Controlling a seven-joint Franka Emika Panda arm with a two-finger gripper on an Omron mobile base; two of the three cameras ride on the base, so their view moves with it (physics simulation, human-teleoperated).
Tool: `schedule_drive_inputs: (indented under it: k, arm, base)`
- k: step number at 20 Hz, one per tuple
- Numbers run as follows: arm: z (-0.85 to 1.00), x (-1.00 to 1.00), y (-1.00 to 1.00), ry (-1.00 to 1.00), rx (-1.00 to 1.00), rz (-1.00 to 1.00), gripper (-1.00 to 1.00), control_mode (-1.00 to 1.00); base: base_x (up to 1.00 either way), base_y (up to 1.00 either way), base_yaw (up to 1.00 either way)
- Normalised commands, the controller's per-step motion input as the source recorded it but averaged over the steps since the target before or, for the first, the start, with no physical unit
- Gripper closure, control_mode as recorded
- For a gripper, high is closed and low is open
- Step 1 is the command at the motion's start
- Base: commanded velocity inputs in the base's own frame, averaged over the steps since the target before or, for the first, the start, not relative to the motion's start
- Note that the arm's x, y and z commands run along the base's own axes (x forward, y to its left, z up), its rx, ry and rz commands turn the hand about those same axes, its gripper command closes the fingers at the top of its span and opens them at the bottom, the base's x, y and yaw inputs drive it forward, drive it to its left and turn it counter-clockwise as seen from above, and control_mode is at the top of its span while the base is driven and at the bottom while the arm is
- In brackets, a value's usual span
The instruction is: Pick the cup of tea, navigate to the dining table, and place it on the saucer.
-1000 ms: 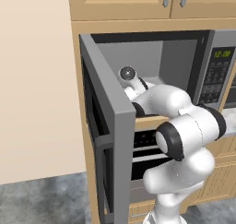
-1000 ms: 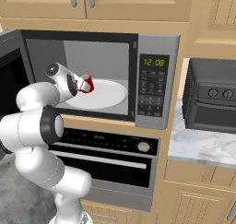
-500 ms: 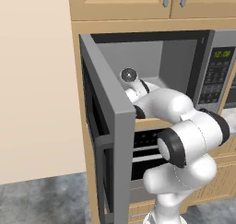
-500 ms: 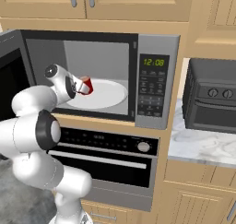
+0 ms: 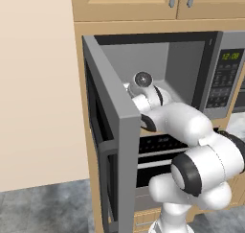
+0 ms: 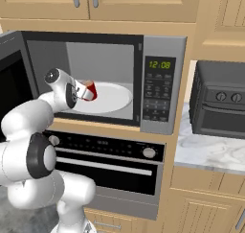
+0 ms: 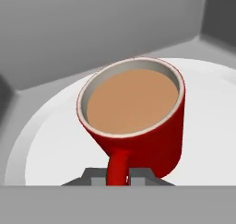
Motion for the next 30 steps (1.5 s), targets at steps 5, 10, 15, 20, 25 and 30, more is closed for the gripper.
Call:
schedule_drive_inputs:
  k: [5, 10, 15, 20, 25, 30]
  arm:
    - [0.44, -0.35, -0.01, 0.02, 0.0, 0.0, 1.0, -1.0]
    - [0.31, -0.52, -0.01, 0.05, 0.0, 0.0, 1.0, -1.0]
    - [0.24, -0.52, -0.02, 0.08, 0.0, 0.0, 1.0, -1.0]
    - [0.21, -0.6, -0.09, 0.01, 0.0, 0.0, 1.0, -1.0]
    - [0.06, -0.76, -0.14, -0.03, 0.01, 0.0, 1.0, -1.0]
    - [0.08, -0.73, -0.27, -0.05, 0.06, 0.0, 1.0, -1.0]
  base:
    - [0.0, 0.0, 0.0]
    - [0.0, 0.0, 0.0]
    - [0.0, 0.0, 0.0]
    - [0.0, 0.0, 0.0]
    - [0.0, 0.0, 0.0]
    - [0.0, 0.0, 0.0]
